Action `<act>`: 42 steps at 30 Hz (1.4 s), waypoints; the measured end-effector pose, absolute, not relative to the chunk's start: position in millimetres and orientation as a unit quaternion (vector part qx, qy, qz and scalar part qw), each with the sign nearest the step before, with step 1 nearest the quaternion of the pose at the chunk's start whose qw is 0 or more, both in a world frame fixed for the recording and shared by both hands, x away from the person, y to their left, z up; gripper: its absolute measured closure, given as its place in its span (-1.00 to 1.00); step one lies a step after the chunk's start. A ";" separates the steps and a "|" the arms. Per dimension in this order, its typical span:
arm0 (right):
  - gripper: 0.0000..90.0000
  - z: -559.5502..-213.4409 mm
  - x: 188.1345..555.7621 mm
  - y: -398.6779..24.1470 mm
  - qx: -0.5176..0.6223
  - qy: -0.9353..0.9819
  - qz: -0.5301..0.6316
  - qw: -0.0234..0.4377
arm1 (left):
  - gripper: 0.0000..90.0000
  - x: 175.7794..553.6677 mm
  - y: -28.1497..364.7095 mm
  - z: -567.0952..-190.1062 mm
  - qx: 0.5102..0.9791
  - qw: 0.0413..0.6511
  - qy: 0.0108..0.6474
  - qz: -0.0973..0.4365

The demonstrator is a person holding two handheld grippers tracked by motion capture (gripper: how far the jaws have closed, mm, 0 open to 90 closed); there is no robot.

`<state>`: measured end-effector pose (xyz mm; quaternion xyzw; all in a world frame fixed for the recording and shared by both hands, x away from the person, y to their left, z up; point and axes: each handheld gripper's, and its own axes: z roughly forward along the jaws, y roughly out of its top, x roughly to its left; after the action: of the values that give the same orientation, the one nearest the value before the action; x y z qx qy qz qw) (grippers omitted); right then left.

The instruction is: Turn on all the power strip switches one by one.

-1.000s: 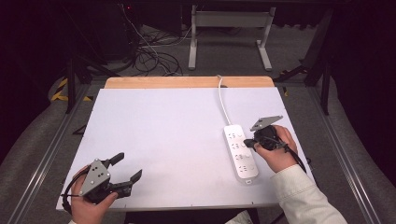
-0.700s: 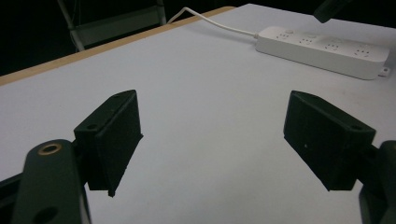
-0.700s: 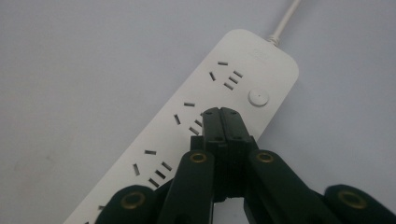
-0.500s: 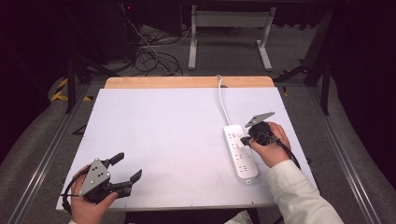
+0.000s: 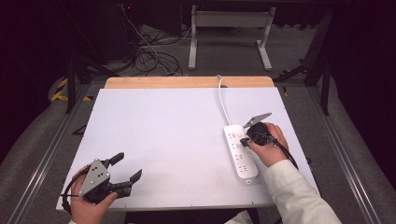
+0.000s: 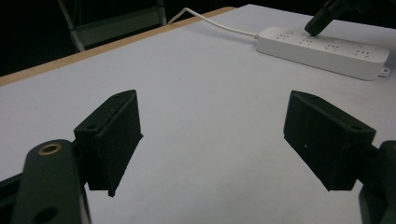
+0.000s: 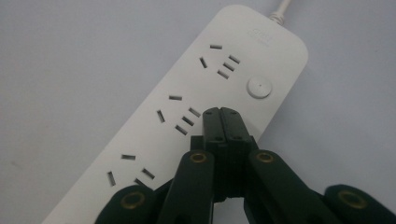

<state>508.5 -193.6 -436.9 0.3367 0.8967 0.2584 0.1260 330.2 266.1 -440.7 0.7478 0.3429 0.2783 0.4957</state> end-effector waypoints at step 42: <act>1.00 -439.2 511.3 -191.0 0.336 0.896 0.262 0.123 | -0.56 330.6 268.1 -441.4 0.747 0.495 0.344 0.278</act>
<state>511.3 -191.0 -439.2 0.3364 0.8961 0.2624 0.1226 330.6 268.1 -441.4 0.7475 0.3444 0.2784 0.4951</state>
